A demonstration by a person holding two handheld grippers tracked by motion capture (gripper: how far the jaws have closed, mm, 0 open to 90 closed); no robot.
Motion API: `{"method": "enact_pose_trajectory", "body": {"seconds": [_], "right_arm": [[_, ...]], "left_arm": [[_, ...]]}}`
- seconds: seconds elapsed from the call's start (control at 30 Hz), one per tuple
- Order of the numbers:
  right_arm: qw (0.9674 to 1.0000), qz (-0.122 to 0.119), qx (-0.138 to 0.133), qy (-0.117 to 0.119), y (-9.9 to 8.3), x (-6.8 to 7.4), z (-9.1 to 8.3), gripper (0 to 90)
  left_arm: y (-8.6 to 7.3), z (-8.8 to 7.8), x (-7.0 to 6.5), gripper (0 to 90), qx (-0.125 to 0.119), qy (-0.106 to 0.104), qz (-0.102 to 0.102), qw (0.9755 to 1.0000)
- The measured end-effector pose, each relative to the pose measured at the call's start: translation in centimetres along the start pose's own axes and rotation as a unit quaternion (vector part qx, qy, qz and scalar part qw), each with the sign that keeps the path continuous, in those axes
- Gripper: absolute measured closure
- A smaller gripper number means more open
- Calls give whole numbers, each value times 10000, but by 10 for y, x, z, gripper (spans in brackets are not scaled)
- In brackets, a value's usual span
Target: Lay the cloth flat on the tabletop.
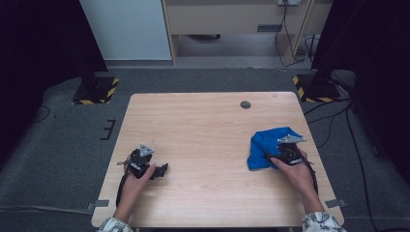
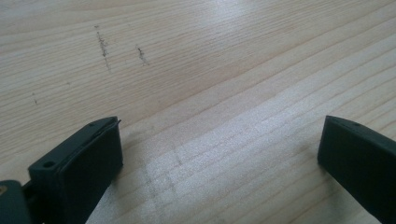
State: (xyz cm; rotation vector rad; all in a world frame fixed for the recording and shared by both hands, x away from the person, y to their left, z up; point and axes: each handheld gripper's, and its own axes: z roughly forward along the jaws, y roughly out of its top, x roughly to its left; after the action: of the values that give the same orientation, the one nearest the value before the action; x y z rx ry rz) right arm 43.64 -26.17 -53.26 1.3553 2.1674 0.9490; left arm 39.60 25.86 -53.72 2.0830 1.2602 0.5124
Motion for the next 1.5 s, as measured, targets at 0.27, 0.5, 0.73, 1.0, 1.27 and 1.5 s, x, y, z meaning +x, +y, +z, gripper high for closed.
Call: {"method": "enact_pose_trajectory", "body": {"seconds": [0.27,0.5,0.73,1.0,1.27,1.5], "right_arm": [[10000,-45,-59,-53,-2,-5,-5,597],[9999,28,-99,109,0,-4,-7,722],[9991,42,-309,276,7,7,-15,732],[9953,95,-744,605,22,27,-33,735],[9915,157,-981,841,34,43,-46,736],[9867,82,-1150,1143,48,67,-57,735]], "left_arm": [[0,0,0,0,-2,5,-2,10000],[0,0,0,0,-4,10,-3,10000],[0,0,0,0,-1,4,-3,10000],[0,0,0,0,-2,5,-3,10000],[0,0,0,0,-2,3,-3,10000],[0,0,0,0,-2,-1,0,10000]]}}
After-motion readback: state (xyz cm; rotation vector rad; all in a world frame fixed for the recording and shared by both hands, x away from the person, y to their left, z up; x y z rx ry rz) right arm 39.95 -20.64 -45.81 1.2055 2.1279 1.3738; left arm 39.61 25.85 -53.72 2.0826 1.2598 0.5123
